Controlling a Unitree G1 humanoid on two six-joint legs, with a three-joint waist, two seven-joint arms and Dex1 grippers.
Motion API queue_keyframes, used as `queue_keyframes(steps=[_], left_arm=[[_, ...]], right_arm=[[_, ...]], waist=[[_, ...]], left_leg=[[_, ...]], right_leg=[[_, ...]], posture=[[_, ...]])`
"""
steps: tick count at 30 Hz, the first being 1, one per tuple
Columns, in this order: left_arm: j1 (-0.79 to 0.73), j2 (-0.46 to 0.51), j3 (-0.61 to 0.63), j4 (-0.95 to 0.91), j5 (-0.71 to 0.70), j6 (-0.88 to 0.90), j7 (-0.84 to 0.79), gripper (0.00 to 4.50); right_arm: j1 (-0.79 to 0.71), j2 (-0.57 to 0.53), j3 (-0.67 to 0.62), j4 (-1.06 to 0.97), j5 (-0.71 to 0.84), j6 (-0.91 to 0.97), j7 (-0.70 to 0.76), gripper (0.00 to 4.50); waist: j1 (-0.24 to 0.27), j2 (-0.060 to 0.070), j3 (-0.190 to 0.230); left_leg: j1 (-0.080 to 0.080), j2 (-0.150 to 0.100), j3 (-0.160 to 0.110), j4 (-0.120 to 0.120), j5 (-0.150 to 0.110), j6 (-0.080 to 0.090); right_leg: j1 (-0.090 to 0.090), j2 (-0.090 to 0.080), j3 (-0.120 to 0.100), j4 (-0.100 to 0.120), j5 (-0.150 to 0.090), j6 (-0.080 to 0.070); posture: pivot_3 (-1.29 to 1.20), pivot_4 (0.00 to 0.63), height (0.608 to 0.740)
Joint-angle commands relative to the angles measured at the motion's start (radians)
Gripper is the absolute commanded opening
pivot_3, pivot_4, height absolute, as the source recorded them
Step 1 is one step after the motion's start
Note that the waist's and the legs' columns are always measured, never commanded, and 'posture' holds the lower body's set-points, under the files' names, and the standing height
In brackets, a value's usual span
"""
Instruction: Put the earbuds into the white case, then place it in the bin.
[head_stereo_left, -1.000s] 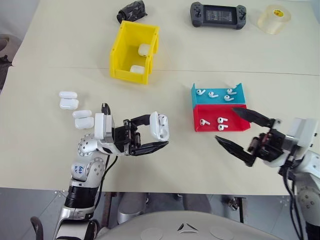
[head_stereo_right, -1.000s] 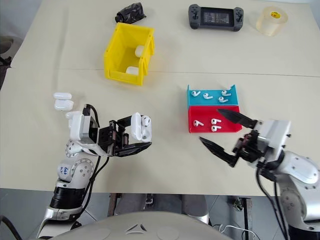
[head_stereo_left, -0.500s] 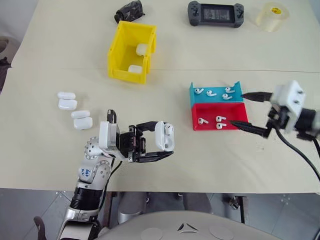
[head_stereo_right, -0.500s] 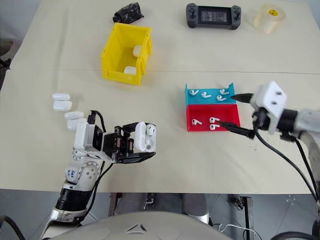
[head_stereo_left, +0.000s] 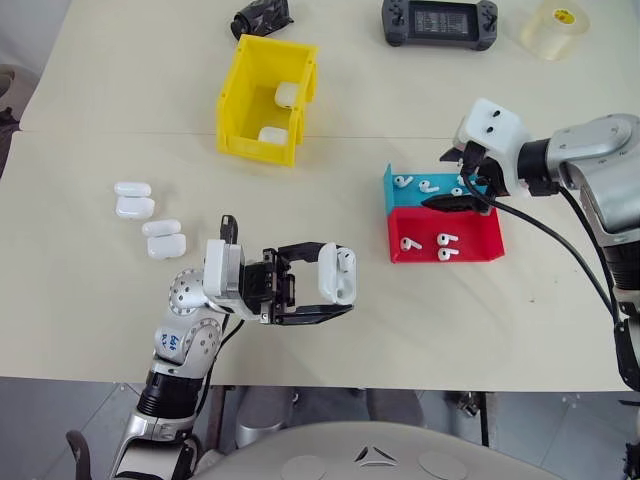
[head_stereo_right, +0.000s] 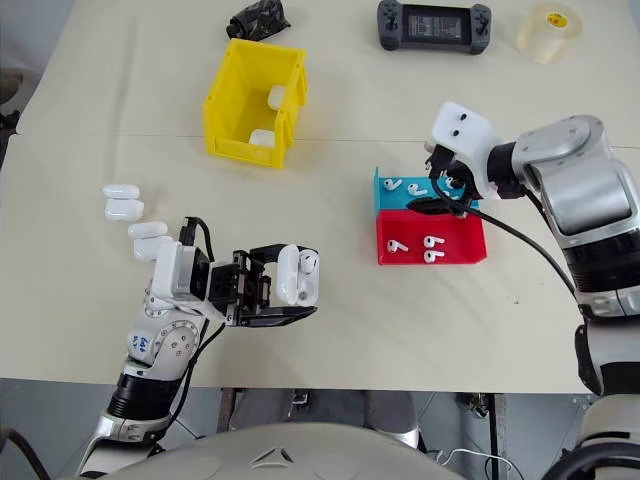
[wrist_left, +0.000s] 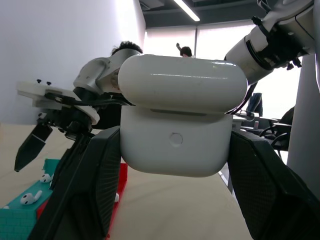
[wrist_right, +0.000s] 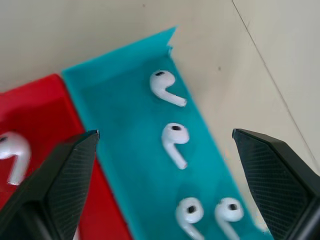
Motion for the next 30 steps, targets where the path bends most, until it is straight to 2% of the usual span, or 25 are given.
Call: queue_keyframes(steps=[1, 14, 17, 23, 30], left_arm=[[-0.027, -0.013, -0.017, -0.029, 0.022, -0.010, 0.026, 2.80], [-0.043, -0.042, -0.064, -0.063, 0.053, 0.013, 0.121, 2.80], [-0.046, -0.037, -0.060, -0.067, 0.052, 0.015, 0.130, 2.80], [-0.036, -0.022, -0.052, -0.093, 0.039, 0.031, 0.146, 2.80], [-0.043, -0.018, -0.047, -0.091, 0.038, 0.037, 0.146, 2.80]], right_arm=[[-0.038, 0.027, 0.028, 0.087, -0.067, -0.061, 0.029, 4.46], [-0.157, 0.147, 0.064, 0.410, -0.215, -0.267, 0.104, 4.46], [-0.170, 0.166, 0.059, 0.451, -0.229, -0.299, 0.122, 3.82], [-0.176, 0.183, 0.062, 0.484, -0.261, -0.357, 0.157, 1.84], [-0.176, 0.196, 0.046, 0.505, -0.275, -0.375, 0.167, 1.84]], waist=[[0.000, 0.000, 0.000], [-0.004, 0.000, 0.000], [-0.005, 0.000, 0.000], [-0.004, 0.000, 0.000], [-0.005, 0.000, 0.000]], left_leg=[[0.000, 0.000, 0.000, 0.000, 0.000, 0.000], [0.001, 0.000, 0.001, 0.003, 0.002, -0.003], [0.001, 0.000, 0.001, 0.003, 0.003, -0.003], [0.001, 0.000, 0.001, 0.004, 0.003, -0.003], [0.001, 0.000, 0.001, 0.004, 0.003, -0.003]], right_leg=[[0.000, 0.000, 0.000, 0.000, 0.000, 0.000], [0.000, 0.001, 0.001, 0.004, 0.000, 0.000], [0.000, 0.001, 0.001, 0.005, 0.000, 0.000], [0.000, 0.001, 0.000, 0.005, 0.000, 0.000], [0.000, 0.001, 0.000, 0.006, 0.000, 0.000]], posture=[[0.00, 0.150, 0.740], [0.00, 0.150, 0.740], [0.00, 0.150, 0.740], [0.00, 0.150, 0.740], [0.00, 0.150, 0.740]])
